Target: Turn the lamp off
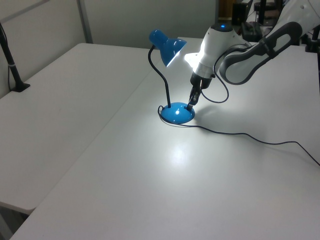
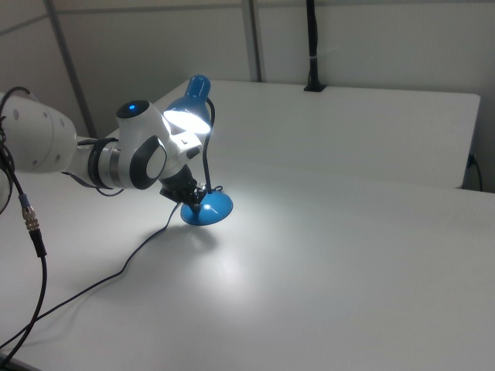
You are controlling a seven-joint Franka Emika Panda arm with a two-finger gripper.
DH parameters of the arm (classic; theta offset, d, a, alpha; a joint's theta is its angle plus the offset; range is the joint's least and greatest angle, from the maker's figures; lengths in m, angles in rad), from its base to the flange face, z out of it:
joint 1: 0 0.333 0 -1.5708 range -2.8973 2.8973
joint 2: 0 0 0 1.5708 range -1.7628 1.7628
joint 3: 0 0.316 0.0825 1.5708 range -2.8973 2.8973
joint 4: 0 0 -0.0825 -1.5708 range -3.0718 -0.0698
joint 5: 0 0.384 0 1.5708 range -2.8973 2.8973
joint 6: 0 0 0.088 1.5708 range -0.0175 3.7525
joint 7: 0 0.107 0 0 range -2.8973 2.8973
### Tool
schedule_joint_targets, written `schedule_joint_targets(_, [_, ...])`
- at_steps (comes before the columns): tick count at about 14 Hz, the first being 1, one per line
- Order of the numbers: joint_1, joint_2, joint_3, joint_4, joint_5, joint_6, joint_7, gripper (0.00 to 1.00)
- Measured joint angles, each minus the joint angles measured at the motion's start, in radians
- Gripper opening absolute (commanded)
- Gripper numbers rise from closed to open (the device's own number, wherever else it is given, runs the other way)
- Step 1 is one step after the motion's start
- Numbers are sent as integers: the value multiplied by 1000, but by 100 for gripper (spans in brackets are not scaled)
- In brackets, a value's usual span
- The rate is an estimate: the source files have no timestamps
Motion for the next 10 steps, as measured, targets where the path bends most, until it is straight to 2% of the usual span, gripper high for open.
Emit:
schedule_joint_targets(6, [-2, -6, 0, -26, -3, -12, 19, 0])
schedule_joint_targets(8, [-4, -33, 0, -23, -3, -113, 30, 0])
schedule_joint_targets(10, [-3, -112, 0, -21, -3, -265, 37, 0])
